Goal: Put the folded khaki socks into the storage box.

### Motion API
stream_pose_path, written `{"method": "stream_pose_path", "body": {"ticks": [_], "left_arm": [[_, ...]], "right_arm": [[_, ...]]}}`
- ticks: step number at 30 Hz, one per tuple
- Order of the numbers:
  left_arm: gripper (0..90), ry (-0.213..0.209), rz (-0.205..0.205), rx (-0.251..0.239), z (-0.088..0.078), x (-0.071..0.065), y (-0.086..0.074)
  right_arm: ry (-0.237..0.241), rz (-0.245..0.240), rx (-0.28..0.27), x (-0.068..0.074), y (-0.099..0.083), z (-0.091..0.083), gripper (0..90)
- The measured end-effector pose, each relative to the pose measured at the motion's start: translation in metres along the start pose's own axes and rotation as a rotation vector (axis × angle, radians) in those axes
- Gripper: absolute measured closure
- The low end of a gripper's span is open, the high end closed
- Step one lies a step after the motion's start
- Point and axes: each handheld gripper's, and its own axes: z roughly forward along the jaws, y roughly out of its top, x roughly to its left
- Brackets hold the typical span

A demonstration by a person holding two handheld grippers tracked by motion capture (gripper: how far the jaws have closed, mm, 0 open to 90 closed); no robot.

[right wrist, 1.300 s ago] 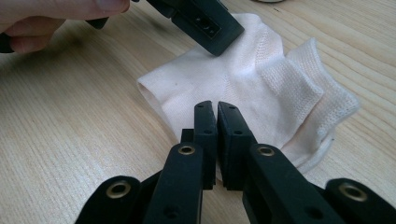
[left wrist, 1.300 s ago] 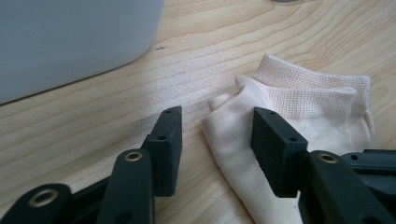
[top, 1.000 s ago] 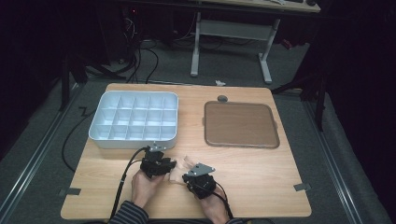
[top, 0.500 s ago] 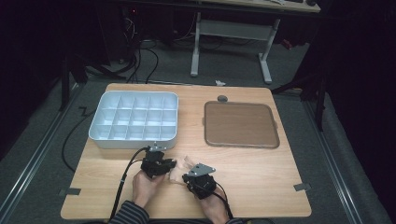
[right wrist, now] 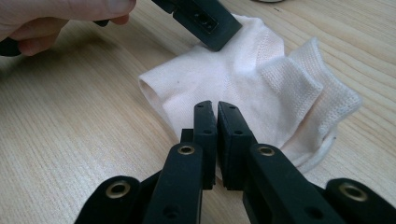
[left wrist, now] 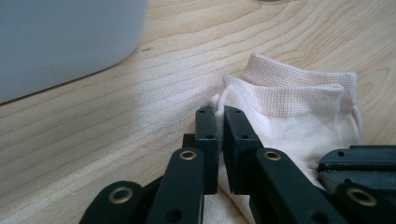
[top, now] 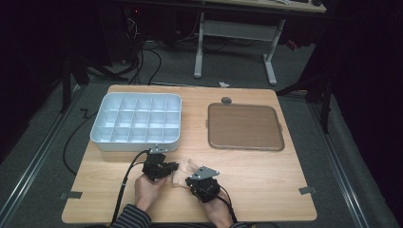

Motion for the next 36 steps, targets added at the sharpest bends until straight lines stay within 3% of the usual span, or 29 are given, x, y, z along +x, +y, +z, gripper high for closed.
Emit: {"method": "stream_pose_path", "body": {"ticks": [7, 17, 22, 25, 36], "left_arm": [[85.7, -0.016, 0.006, -0.007, -0.003, -0.001, 0.000], [85.8, -0.043, 0.019, -0.004, -0.004, -0.004, -0.001], [85.8, -0.056, 0.026, -0.007, -0.006, -0.006, -0.001], [85.8, -0.069, 0.023, -0.015, -0.006, -0.007, -0.001], [85.9, -0.109, 0.023, -0.038, -0.015, -0.008, 0.000]], "right_arm": [[0.032, 0.031, -0.002, -0.003, 0.001, -0.003, 85.8], [0.000, 0.047, -0.027, -0.016, 0.015, -0.006, 90.0], [-0.014, 0.062, -0.001, -0.019, 0.015, 0.000, 90.0], [-0.024, 0.040, 0.035, -0.017, 0.013, 0.008, 90.0], [-0.005, 0.073, 0.038, -0.016, 0.013, 0.009, 90.0]]}}
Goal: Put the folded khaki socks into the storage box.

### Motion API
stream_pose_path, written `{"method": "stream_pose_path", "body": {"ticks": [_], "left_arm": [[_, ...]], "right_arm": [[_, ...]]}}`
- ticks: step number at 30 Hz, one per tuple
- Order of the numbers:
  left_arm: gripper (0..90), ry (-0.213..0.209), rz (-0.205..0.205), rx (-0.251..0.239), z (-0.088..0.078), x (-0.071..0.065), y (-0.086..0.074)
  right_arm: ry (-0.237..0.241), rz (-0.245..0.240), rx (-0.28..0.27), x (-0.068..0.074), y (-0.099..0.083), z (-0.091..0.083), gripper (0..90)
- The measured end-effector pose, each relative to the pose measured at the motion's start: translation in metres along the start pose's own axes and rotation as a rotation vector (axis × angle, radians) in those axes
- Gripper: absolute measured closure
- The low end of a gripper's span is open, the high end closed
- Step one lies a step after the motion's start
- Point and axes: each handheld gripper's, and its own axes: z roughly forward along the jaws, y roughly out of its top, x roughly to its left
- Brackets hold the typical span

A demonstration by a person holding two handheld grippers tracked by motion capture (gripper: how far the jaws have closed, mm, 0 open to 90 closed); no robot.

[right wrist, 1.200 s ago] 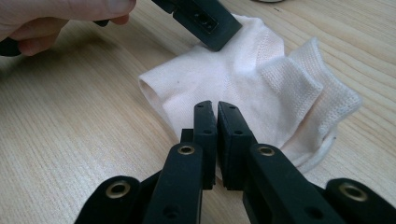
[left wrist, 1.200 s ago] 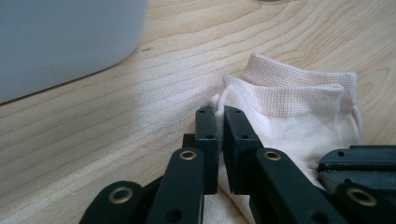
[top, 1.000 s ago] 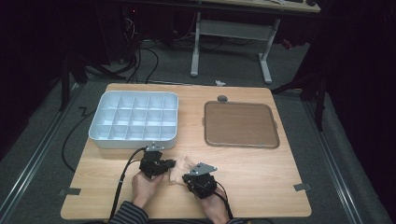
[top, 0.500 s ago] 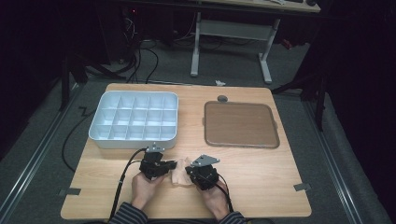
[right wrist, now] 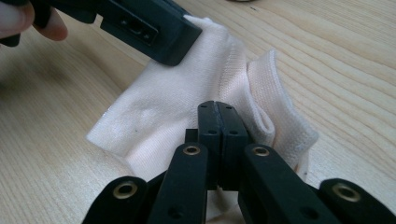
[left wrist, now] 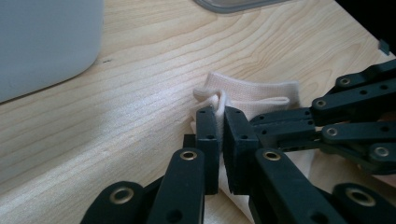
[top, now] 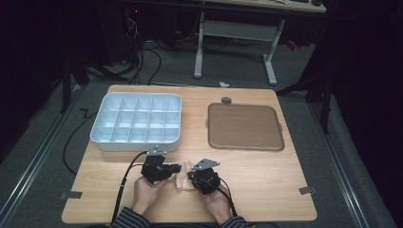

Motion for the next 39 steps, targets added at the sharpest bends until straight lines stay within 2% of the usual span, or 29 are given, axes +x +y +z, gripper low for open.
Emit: {"method": "stream_pose_path", "body": {"ticks": [7, 17, 21, 24, 26, 29, 32, 36, 39], "left_arm": [[86.2, -0.009, 0.003, -0.014, -0.005, -0.003, 0.000], [86.6, -0.020, 0.004, -0.045, -0.012, -0.005, -0.002], [86.6, -0.031, -0.002, -0.039, -0.013, -0.004, -0.003], [86.6, -0.014, -0.008, -0.018, -0.014, -0.001, -0.003], [86.6, -0.010, -0.016, -0.016, -0.016, 0.001, -0.004], [86.6, 0.001, -0.014, -0.012, -0.018, 0.002, -0.004], [86.7, 0.008, -0.011, -0.009, -0.018, 0.001, -0.004], [86.7, 0.012, -0.009, -0.007, -0.017, 0.000, -0.004], [86.6, 0.012, -0.004, -0.007, -0.017, -0.002, -0.003]], "right_arm": [[0.018, -0.029, 0.003, 0.007, 0.003, 0.003, 90.0], [0.072, -0.035, -0.011, 0.017, 0.006, 0.011, 90.0], [0.078, -0.031, -0.015, 0.020, 0.006, 0.012, 90.0], [0.082, -0.022, -0.026, 0.020, 0.005, 0.010, 86.7], [0.065, -0.040, -0.028, 0.022, 0.006, 0.007, 84.2], [0.027, -0.057, -0.061, 0.020, 0.007, -0.003, 83.5], [-0.013, -0.043, -0.106, 0.014, 0.008, -0.016, 81.1], [-0.057, -0.021, -0.103, 0.004, 0.006, -0.026, 76.9], [-0.063, 0.004, -0.087, -0.001, 0.002, -0.027, 72.1]]}}
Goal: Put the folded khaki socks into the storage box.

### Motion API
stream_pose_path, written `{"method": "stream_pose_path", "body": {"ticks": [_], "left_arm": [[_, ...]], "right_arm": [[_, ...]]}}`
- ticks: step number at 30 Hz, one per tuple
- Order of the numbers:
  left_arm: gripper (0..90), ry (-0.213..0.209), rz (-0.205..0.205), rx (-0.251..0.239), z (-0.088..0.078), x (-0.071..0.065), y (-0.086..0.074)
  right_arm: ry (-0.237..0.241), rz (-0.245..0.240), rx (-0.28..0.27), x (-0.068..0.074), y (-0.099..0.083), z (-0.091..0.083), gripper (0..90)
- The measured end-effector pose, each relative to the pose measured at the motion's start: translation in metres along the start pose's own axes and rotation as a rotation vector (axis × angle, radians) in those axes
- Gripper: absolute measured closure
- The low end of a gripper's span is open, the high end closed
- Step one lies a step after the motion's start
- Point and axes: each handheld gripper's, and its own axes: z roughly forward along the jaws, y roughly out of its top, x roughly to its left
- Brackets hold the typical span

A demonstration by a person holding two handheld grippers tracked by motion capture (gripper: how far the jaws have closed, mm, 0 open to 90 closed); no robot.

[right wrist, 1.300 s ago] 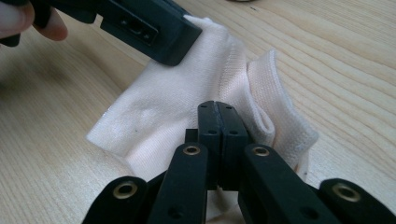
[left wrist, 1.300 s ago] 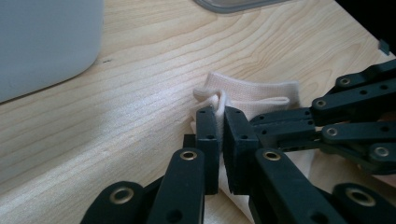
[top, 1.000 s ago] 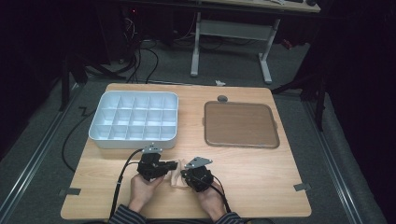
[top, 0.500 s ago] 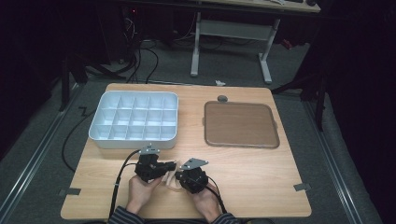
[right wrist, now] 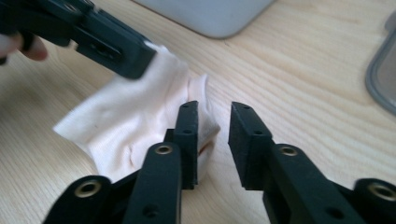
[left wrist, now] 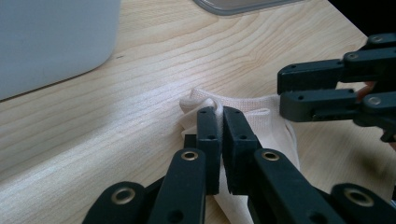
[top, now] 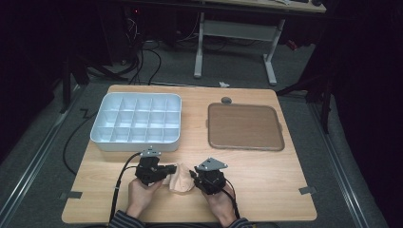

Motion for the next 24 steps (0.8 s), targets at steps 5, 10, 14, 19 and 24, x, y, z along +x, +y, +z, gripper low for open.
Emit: {"method": "stream_pose_path", "body": {"ticks": [5, 10, 14, 19, 24], "left_arm": [[86.6, 0.006, 0.013, 0.002, 0.000, -0.001, 0.000], [86.7, 0.026, 0.027, 0.009, 0.002, -0.003, 0.000], [86.6, 0.018, 0.031, 0.008, 0.002, -0.003, 0.001], [86.6, 0.021, 0.052, 0.012, 0.000, -0.006, 0.003], [86.6, 0.016, 0.068, 0.025, 0.002, -0.008, 0.006]], "right_arm": [[0.016, 0.035, 0.004, 0.000, -0.010, 0.003, 68.7], [0.007, 0.040, 0.002, 0.003, -0.012, 0.003, 67.1], [0.009, 0.031, 0.027, 0.004, -0.013, 0.008, 67.0], [0.015, 0.003, 0.068, 0.006, -0.013, 0.018, 72.7], [0.010, -0.019, 0.075, 0.007, -0.012, 0.019, 75.2]]}}
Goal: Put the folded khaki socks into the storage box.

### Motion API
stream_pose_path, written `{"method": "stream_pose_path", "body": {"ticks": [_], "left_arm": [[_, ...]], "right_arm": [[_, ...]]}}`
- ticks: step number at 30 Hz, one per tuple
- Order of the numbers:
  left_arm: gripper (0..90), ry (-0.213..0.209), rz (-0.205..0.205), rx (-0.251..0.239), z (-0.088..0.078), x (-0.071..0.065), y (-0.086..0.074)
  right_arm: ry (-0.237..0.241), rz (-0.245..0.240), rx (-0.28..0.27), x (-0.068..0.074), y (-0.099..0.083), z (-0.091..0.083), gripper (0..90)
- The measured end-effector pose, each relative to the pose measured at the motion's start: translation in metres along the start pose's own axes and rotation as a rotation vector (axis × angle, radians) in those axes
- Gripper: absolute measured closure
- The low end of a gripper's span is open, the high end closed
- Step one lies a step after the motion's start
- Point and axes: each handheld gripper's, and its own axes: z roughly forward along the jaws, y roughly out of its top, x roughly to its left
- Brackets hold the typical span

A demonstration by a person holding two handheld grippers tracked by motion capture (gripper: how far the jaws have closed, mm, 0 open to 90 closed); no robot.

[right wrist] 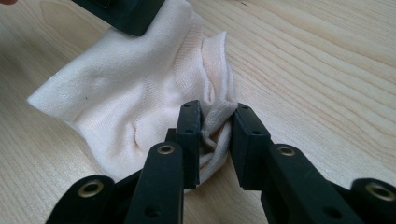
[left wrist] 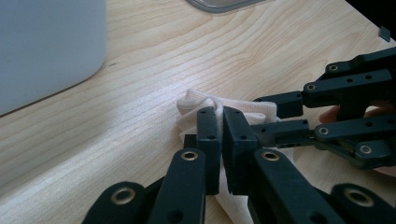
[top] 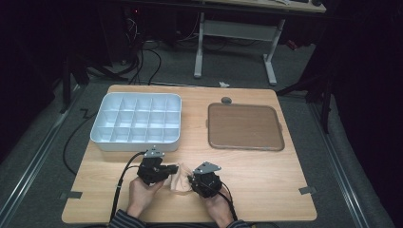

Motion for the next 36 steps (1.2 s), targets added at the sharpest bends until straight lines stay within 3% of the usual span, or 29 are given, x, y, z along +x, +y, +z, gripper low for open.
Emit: {"method": "stream_pose_path", "body": {"ticks": [15, 28, 30, 36], "left_arm": [[86.5, -0.020, 0.051, 0.024, 0.008, -0.010, 0.017], [86.3, -0.061, 0.013, -0.001, 0.014, -0.001, 0.022], [86.3, -0.057, 0.019, -0.004, 0.016, -0.001, 0.021], [86.2, -0.042, 0.027, 0.010, 0.023, 0.000, 0.019]], "right_arm": [[0.009, -0.021, 0.004, -0.001, 0.007, 0.007, 77.3], [0.041, -0.045, 0.014, -0.005, 0.018, 0.017, 77.4], [0.040, -0.057, 0.020, -0.004, 0.021, 0.019, 77.4], [0.060, -0.033, 0.010, -0.007, 0.021, 0.021, 77.0]]}}
